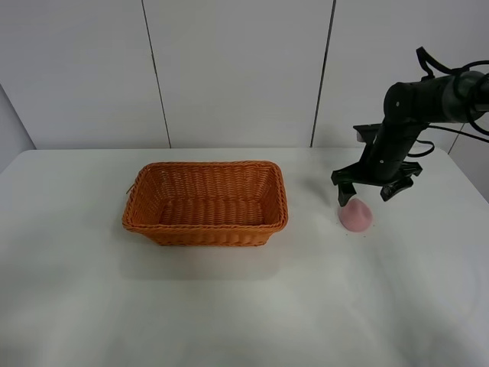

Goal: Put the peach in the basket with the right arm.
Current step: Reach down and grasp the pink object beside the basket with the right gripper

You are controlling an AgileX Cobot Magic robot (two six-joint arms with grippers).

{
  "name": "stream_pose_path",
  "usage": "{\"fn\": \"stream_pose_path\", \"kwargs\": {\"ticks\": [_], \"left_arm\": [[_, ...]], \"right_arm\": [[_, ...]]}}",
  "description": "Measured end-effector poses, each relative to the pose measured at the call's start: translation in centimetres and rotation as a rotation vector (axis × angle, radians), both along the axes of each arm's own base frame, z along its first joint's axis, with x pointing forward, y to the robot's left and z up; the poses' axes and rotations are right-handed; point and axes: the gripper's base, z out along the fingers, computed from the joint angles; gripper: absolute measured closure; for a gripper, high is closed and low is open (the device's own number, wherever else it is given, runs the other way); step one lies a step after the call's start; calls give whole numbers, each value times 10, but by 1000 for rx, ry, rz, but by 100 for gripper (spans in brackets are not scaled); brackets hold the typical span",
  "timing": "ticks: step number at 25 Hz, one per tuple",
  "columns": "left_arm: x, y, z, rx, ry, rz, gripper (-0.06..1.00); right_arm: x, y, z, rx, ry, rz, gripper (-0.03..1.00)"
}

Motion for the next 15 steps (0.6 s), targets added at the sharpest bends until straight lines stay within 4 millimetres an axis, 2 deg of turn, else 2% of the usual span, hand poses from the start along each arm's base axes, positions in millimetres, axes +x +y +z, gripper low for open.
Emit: {"fn": "stream_pose_path", "kwargs": {"ticks": [8,11,13,15], "left_arm": [[0,0,0,0,0,0,-5],[0,0,0,0,0,0,-5],[0,0,0,0,0,0,-5],[0,0,0,0,0,0,-5]], "right_arm": [[3,0,-38,-4,70,-4,32],[3,-1,-45,-6,87,-6,33],[3,-1,-46,-6,89,-6,39],[3,-1,-46,-6,89,-6,53]]}}
